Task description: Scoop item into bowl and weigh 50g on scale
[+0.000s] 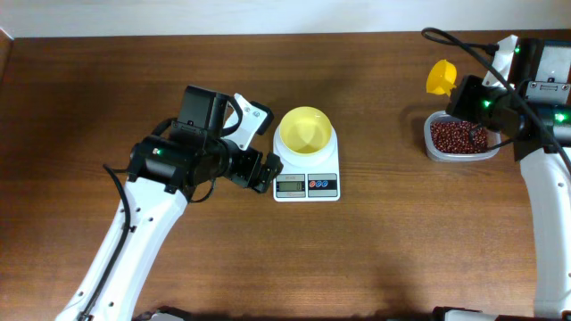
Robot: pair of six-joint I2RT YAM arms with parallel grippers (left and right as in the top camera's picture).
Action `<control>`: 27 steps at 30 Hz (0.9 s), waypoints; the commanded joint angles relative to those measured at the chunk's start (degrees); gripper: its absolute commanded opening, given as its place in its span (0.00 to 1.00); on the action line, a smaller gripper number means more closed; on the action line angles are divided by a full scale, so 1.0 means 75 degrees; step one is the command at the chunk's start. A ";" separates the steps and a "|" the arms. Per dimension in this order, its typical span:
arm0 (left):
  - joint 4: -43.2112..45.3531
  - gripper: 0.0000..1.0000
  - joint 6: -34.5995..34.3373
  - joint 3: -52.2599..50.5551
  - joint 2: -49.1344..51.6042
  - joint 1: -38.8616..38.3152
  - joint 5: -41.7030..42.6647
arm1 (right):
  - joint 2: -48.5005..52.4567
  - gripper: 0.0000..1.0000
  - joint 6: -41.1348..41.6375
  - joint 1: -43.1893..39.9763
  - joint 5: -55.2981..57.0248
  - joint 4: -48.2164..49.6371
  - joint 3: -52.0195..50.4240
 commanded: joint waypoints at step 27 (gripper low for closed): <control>-0.0003 0.99 0.0157 -0.0082 0.0061 -0.0009 0.0058 | -0.0073 0.04 0.0047 -0.0017 0.0052 -0.0201 0.0087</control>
